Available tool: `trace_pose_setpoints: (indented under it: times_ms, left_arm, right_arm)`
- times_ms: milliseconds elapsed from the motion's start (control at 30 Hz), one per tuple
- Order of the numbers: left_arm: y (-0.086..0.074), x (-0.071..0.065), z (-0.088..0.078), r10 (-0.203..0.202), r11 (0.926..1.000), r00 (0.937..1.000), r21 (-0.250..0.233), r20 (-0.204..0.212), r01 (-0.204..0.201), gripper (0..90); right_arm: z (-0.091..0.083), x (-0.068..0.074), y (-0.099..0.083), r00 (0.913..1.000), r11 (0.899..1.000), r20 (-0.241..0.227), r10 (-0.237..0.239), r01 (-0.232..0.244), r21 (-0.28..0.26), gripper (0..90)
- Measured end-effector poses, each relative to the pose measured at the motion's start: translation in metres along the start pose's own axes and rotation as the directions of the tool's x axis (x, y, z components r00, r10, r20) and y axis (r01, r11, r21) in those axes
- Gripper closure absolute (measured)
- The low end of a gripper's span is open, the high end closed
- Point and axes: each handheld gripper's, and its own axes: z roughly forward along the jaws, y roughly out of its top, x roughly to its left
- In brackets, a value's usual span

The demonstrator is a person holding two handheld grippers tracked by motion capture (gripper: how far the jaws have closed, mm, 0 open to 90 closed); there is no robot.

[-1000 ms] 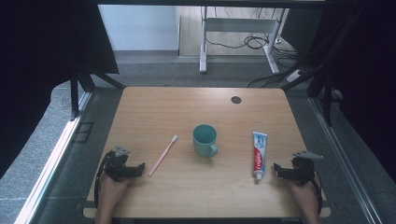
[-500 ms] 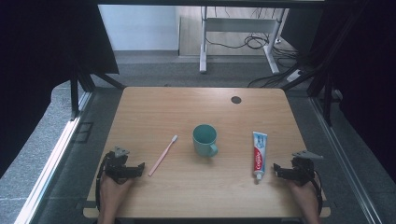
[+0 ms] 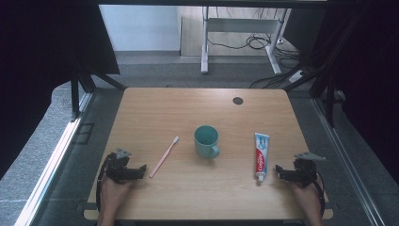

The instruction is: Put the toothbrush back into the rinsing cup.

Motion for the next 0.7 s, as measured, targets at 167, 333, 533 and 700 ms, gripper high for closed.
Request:
trace_pose_setpoints:
  times_ms: [167, 333, 533, 700]
  left_arm:
    - [0.002, 0.0, -0.002, 0.008, 0.9998, 0.9999, 0.018, 0.011, -0.008, 1.5]
    - [0.006, 0.0, -0.003, 0.024, 0.9987, 0.9996, 0.044, 0.013, -0.025, 4.5]
    - [0.013, 0.001, -0.007, 0.045, 0.9963, 0.9986, 0.071, 0.026, -0.047, 6.9]
    - [0.02, 0.0, -0.012, 0.048, 0.9942, 0.9975, 0.093, 0.051, -0.053, 7.9]
  right_arm:
    - [0.0, 0.0, 0.0, 1.0, 1.0, -0.001, -0.001, 0.001, 0.0, 6.5]
    - [0.0, 0.0, 0.0, 1.0, 1.0, -0.002, -0.001, 0.001, -0.001, 6.5]
    - [0.0, 0.0, 0.0, 1.0, 1.0, -0.002, -0.002, 0.002, -0.001, 6.5]
    - [0.0, 0.0, 0.0, 1.0, 1.0, -0.001, -0.002, 0.002, -0.001, 6.6]
